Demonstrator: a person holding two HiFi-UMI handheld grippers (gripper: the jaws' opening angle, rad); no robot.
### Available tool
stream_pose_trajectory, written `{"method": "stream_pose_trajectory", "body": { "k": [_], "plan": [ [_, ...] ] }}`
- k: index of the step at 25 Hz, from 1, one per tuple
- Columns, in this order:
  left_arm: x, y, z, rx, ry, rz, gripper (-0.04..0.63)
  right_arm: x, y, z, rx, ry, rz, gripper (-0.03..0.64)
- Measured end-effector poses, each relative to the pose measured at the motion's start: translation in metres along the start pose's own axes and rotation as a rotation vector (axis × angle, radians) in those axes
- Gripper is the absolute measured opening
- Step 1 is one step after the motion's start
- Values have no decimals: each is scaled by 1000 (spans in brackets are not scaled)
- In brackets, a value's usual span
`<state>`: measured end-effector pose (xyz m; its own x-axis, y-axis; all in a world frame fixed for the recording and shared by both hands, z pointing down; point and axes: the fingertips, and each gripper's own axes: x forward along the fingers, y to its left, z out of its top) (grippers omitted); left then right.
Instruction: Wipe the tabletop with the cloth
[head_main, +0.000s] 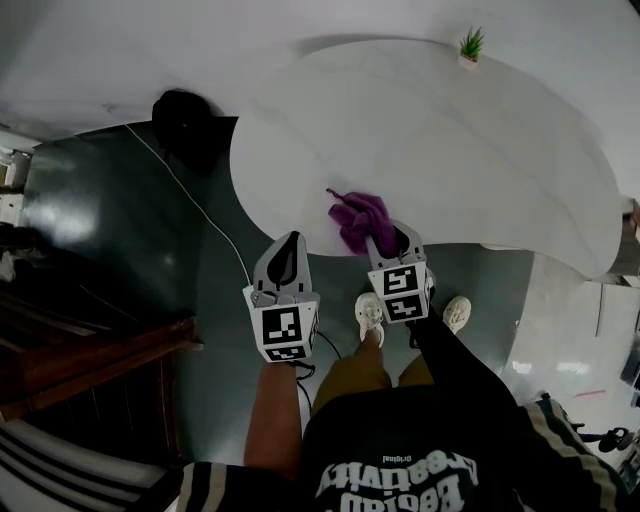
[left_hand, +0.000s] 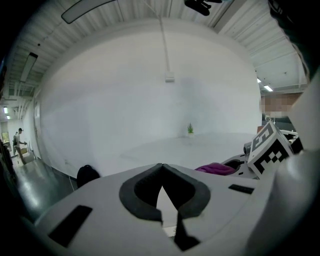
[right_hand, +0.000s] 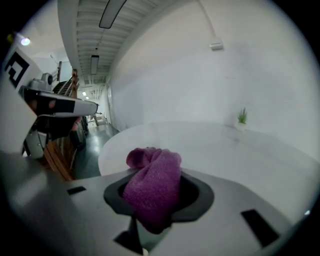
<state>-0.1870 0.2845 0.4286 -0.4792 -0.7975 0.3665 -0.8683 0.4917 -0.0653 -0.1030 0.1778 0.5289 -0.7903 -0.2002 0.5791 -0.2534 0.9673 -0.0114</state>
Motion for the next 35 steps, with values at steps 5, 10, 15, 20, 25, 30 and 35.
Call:
{"method": "stream_pose_trajectory", "body": {
  "k": [5,10,15,20,25,30,35],
  "plan": [
    [28,-57,18,29,-8,-43,0,-26,-70,-19,58,7,-73,137],
    [53,-122,41,54,-22,-106,0,-60,-140,-41,109,14,-144,137],
    [84,-197,57,78,-25,-172,0,-91,-210,-67,141,20,-198,137],
    [114,-279,73,104,-25,-264,0,-131,-285,-94,190,28,-283,137],
    [143,-364,89,145,-30,-364,0,-179,-361,-128,227,39,-383,137],
    [165,-453,104,172,-47,-457,0,-231,-431,-164,274,47,-474,137],
    [175,-537,111,196,-52,-552,0,-285,-486,-201,329,57,-561,137]
  ]
}}
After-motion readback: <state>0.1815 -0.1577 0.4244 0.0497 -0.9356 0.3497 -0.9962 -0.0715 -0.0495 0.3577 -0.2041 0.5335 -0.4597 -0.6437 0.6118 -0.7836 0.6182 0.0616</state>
